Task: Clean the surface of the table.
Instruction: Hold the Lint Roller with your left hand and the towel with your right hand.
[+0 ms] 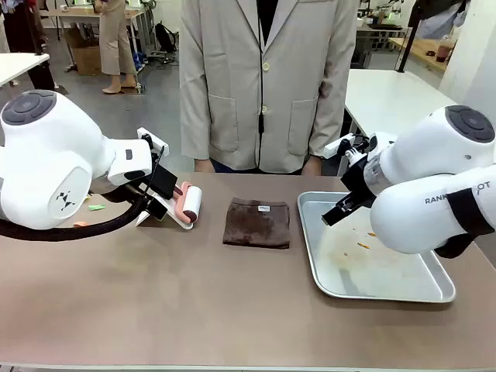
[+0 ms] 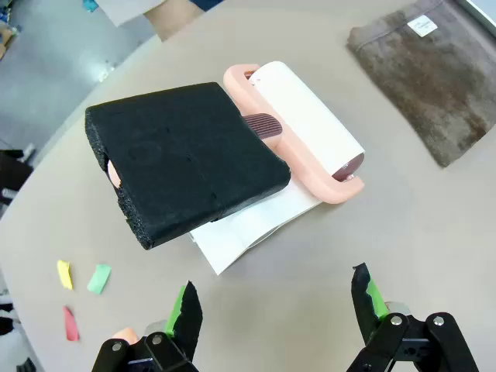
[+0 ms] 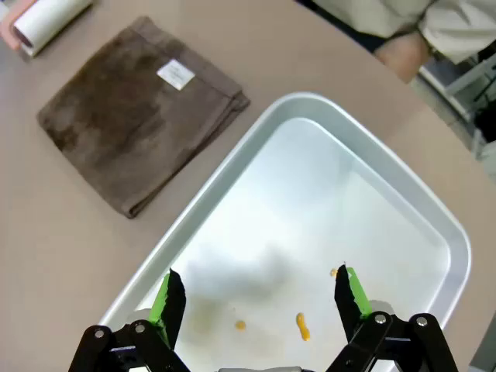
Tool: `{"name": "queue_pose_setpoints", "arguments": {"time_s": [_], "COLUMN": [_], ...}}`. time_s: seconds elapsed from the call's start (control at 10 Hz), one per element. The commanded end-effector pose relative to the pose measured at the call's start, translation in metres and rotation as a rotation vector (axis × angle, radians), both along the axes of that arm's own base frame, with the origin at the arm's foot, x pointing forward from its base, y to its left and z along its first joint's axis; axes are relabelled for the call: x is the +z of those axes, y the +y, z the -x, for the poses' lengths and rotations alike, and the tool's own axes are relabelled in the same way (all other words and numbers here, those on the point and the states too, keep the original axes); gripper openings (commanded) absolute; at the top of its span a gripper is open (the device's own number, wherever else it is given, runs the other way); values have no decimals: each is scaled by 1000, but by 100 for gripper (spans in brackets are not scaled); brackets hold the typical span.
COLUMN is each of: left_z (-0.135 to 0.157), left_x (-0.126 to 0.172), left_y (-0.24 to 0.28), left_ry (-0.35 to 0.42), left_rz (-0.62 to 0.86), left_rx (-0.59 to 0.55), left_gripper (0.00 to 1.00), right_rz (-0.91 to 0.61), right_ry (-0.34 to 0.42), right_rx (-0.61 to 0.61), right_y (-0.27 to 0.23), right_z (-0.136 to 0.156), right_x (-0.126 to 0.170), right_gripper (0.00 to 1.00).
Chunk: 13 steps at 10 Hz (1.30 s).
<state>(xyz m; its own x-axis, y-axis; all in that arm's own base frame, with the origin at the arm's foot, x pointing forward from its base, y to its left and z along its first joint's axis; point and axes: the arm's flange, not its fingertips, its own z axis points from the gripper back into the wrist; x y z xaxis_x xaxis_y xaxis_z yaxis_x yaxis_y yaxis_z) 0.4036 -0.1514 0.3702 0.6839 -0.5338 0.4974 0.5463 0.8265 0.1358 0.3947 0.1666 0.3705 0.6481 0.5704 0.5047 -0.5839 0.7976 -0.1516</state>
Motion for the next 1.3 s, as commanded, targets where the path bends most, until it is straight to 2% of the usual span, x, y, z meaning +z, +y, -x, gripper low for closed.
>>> {"name": "queue_pose_setpoints", "arguments": {"time_s": [0.0, 1.2], "left_z": [0, 0], "left_x": [0, 0], "left_y": [0, 0], "left_ry": [0, 0], "left_rz": [0, 0], "left_rx": [0, 0], "left_gripper": [100, 100], "right_rz": [0, 0], "right_ry": [-1, -1], "right_rx": [0, 0], "right_y": [0, 0], "right_z": [0, 0], "right_x": [0, 0], "right_gripper": [100, 100]}}
